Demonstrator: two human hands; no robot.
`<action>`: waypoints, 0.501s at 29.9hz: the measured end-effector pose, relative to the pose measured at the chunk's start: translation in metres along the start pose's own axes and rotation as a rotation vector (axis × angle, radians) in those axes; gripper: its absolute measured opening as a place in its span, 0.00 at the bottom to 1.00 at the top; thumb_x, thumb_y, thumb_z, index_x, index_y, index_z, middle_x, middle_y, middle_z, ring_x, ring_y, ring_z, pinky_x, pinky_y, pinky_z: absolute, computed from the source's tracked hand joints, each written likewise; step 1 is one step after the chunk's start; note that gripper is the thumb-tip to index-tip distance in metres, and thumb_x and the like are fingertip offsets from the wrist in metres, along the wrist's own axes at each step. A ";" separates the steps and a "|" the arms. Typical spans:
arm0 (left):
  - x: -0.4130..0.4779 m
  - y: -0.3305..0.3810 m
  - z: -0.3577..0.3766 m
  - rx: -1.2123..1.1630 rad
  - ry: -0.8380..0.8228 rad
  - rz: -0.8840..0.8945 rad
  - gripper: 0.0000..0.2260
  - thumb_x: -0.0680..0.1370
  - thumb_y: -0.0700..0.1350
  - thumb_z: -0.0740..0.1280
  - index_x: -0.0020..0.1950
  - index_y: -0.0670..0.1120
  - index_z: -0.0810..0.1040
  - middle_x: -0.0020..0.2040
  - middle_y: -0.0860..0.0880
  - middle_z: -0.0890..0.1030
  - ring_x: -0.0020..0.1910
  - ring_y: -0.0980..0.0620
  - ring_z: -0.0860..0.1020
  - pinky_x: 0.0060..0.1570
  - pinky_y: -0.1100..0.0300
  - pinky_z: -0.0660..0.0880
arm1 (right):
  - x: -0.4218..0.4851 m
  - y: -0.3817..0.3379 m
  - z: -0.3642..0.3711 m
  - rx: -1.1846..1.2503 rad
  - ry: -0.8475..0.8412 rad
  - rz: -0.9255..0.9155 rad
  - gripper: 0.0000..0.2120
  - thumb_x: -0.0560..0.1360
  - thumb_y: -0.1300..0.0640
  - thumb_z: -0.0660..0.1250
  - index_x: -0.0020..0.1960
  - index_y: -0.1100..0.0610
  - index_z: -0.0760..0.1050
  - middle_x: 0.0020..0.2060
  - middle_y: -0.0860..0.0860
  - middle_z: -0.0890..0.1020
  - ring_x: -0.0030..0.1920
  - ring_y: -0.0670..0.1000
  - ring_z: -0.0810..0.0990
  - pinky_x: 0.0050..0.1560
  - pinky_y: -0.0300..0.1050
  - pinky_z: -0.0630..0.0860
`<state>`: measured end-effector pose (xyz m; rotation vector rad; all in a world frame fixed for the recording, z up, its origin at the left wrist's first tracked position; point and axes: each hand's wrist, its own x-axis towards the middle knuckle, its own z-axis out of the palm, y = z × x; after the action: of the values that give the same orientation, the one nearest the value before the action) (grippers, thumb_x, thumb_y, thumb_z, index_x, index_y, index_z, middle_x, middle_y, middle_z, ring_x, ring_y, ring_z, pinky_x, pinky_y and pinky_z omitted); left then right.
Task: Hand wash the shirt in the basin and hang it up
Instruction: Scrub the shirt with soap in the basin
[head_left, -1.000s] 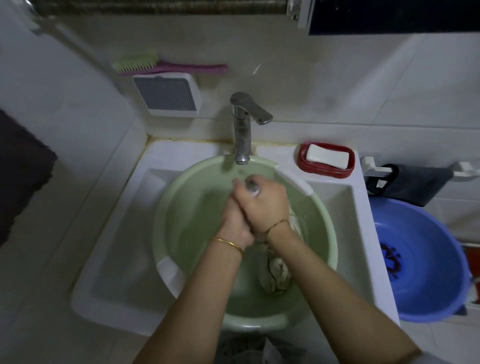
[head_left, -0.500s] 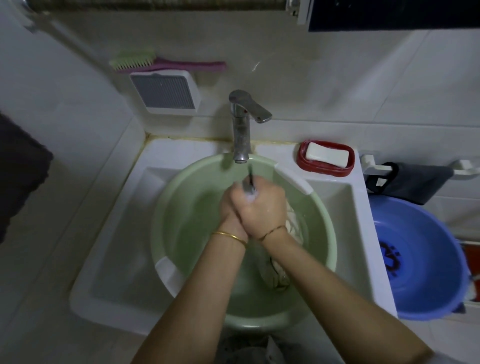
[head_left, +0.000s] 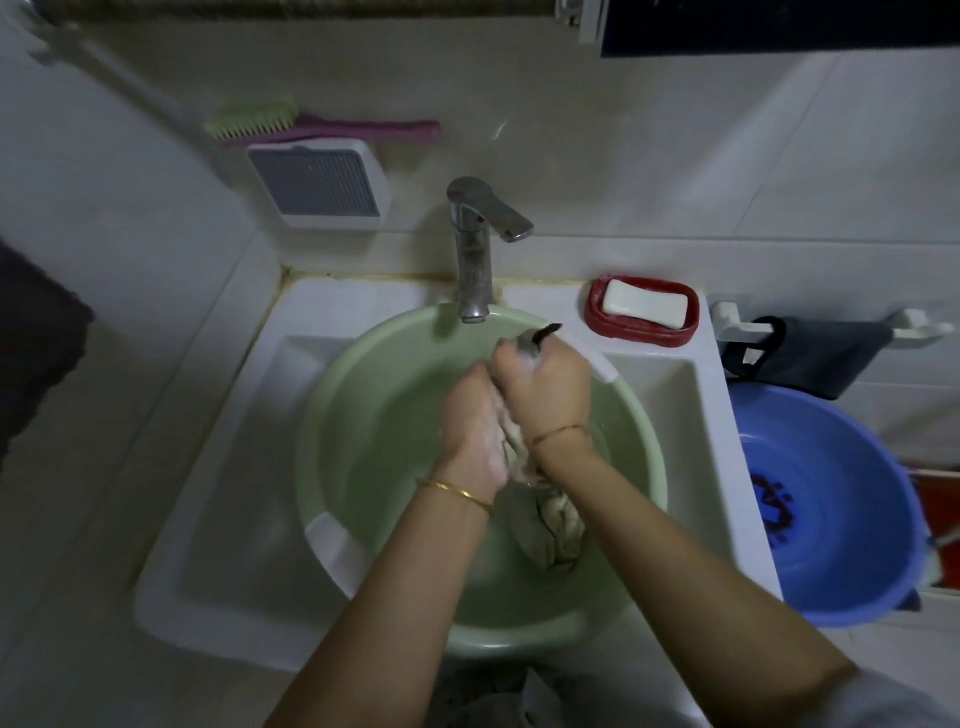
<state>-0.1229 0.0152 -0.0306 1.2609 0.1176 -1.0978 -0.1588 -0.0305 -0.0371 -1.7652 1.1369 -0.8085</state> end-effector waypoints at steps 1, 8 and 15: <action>0.007 0.004 -0.005 -0.051 -0.010 0.016 0.23 0.82 0.41 0.50 0.32 0.40 0.76 0.25 0.46 0.77 0.29 0.51 0.77 0.33 0.66 0.74 | -0.014 -0.004 0.005 -0.012 0.001 -0.074 0.15 0.69 0.51 0.61 0.27 0.53 0.62 0.26 0.55 0.73 0.31 0.56 0.74 0.33 0.46 0.68; -0.002 -0.001 -0.011 0.218 -0.096 -0.041 0.12 0.74 0.43 0.68 0.52 0.36 0.78 0.46 0.36 0.81 0.41 0.44 0.82 0.40 0.57 0.79 | 0.007 0.010 -0.010 0.318 -0.006 0.162 0.10 0.70 0.56 0.73 0.43 0.55 0.72 0.35 0.49 0.78 0.40 0.50 0.78 0.45 0.44 0.76; -0.004 0.015 -0.036 0.582 -0.074 0.289 0.07 0.74 0.32 0.67 0.42 0.44 0.78 0.38 0.45 0.80 0.35 0.50 0.79 0.33 0.64 0.77 | 0.017 0.051 -0.044 0.248 -0.220 -0.002 0.14 0.74 0.69 0.66 0.58 0.60 0.70 0.46 0.46 0.77 0.40 0.36 0.77 0.44 0.36 0.77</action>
<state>-0.0972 0.0451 -0.0317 1.6858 -0.4586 -0.9518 -0.2084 -0.0708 -0.0639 -1.6035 0.8514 -0.7037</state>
